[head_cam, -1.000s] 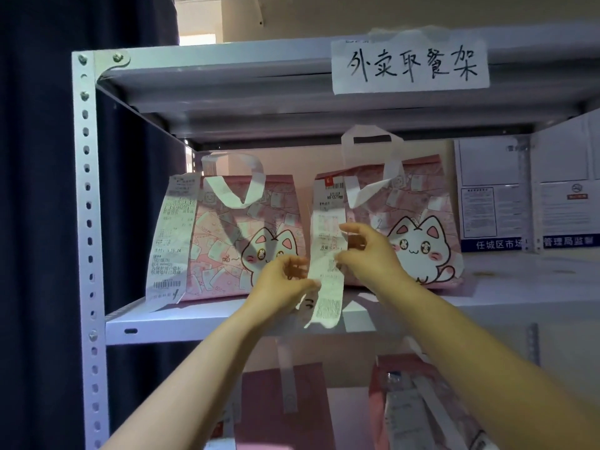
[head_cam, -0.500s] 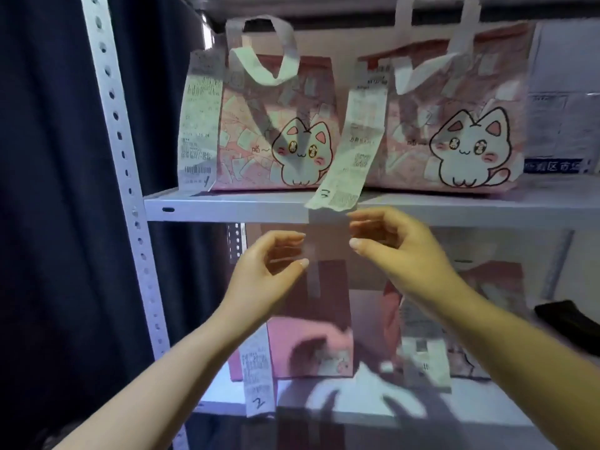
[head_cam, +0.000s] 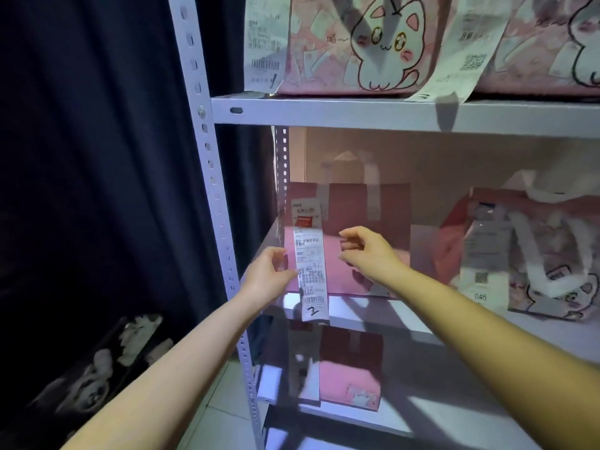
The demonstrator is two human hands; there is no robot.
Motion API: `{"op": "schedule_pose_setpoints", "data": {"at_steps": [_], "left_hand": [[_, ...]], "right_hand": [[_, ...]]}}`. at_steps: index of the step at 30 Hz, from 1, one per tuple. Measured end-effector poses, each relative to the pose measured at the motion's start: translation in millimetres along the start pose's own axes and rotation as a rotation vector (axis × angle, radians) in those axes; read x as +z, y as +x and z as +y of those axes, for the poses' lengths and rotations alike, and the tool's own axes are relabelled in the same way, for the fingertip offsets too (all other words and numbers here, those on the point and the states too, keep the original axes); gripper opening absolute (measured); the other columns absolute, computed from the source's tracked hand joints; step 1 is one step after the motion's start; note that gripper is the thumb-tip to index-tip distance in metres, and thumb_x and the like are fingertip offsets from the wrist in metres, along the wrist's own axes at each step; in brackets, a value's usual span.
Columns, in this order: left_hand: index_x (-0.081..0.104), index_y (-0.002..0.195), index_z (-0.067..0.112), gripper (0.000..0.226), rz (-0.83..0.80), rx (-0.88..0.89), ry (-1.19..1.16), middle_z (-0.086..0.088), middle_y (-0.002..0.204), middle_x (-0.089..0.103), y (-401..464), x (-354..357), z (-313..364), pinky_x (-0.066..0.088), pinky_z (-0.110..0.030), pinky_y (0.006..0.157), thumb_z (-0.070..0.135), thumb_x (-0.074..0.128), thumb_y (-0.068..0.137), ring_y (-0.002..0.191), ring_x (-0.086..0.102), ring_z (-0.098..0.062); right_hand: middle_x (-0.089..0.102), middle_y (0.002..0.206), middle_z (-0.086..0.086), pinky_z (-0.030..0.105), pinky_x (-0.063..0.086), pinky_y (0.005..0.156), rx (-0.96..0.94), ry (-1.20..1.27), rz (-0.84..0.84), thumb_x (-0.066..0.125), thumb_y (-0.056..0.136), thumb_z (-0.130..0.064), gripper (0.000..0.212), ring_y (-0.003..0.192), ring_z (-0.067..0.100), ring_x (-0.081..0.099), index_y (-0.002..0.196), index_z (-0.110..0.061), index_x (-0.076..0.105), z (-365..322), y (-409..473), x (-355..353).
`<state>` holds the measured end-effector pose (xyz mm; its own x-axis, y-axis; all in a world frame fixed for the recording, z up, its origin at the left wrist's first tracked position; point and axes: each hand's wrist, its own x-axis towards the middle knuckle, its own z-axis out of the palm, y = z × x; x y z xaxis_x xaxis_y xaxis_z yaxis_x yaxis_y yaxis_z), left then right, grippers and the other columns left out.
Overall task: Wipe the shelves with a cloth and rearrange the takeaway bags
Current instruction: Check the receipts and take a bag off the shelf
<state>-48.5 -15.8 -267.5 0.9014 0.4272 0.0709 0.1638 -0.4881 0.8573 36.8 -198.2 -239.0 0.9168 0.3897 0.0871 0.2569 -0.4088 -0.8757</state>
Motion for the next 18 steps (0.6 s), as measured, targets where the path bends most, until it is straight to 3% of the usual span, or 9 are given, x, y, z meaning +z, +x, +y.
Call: {"op": "schedule_pose_setpoints", "data": {"at_steps": [2, 5, 7, 11, 15, 18], "left_hand": [[0.053, 0.115, 0.014, 0.033, -0.046, -0.044, -0.082, 0.001, 0.108, 0.062, -1.3, 4.4, -8.7, 0.053, -0.018, 0.061, 0.014, 0.069, 0.085, 0.087, 0.063, -0.012], [0.052, 0.108, 0.007, 0.026, -0.127, -0.133, -0.270, -0.006, 0.091, 0.063, -2.4, 10.6, -15.4, 0.057, -0.024, 0.065, 0.002, 0.066, 0.086, 0.074, 0.064, -0.018], [0.052, 0.107, 0.006, 0.025, -0.178, -0.170, -0.306, -0.004, 0.084, 0.063, -2.5, 14.1, -18.3, 0.051, -0.016, 0.052, -0.001, 0.064, 0.087, 0.067, 0.062, -0.014], [0.055, 0.115, 0.002, 0.032, -0.199, -0.196, -0.340, -0.009, 0.089, 0.067, 2.1, 19.3, -30.4, 0.050, -0.016, 0.054, 0.001, 0.067, 0.085, 0.071, 0.065, -0.015], [0.060, 0.107, 0.006, 0.023, -0.224, -0.174, -0.296, -0.020, 0.103, 0.068, 4.3, 14.0, -39.1, 0.055, -0.028, 0.072, 0.006, 0.068, 0.086, 0.079, 0.066, -0.020], [0.060, 0.108, -0.004, 0.022, -0.237, -0.156, -0.311, -0.027, 0.104, 0.066, 0.6, 11.3, -38.9, 0.051, -0.015, 0.054, 0.000, 0.064, 0.088, 0.075, 0.065, -0.020]], "right_hand": [[0.062, 0.087, -0.001, 0.031, 0.044, 0.067, 0.043, 0.045, -0.003, 0.064, 0.080, -0.002, 0.034, 0.074, 0.016, 0.055, 0.112, -0.012, 0.058, 5.6, 6.7, 13.5], [0.066, 0.085, 0.008, 0.039, 0.050, 0.070, 0.127, 0.128, -0.038, 0.062, 0.081, 0.002, 0.029, 0.072, 0.022, 0.060, 0.106, -0.009, 0.056, 7.4, 11.6, 31.2], [0.070, 0.083, 0.011, 0.042, 0.052, 0.066, 0.144, 0.154, -0.037, 0.060, 0.079, 0.007, 0.024, 0.069, 0.025, 0.063, 0.097, -0.010, 0.057, 7.8, 11.9, 41.4], [0.070, 0.081, 0.006, 0.035, 0.055, 0.067, 0.147, 0.120, 0.005, 0.060, 0.077, 0.009, 0.028, 0.070, 0.019, 0.064, 0.087, -0.016, 0.058, 11.7, 8.4, 52.4], [0.067, 0.076, 0.006, 0.030, 0.054, 0.065, 0.136, 0.139, -0.019, 0.061, 0.079, 0.011, 0.028, 0.065, 0.015, 0.063, 0.095, -0.012, 0.058, 16.3, 4.3, 51.7], [0.068, 0.078, 0.007, 0.030, 0.053, 0.069, 0.114, 0.124, -0.016, 0.062, 0.080, 0.010, 0.028, 0.068, 0.015, 0.063, 0.099, -0.010, 0.060, 16.2, 2.4, 50.3]]}}
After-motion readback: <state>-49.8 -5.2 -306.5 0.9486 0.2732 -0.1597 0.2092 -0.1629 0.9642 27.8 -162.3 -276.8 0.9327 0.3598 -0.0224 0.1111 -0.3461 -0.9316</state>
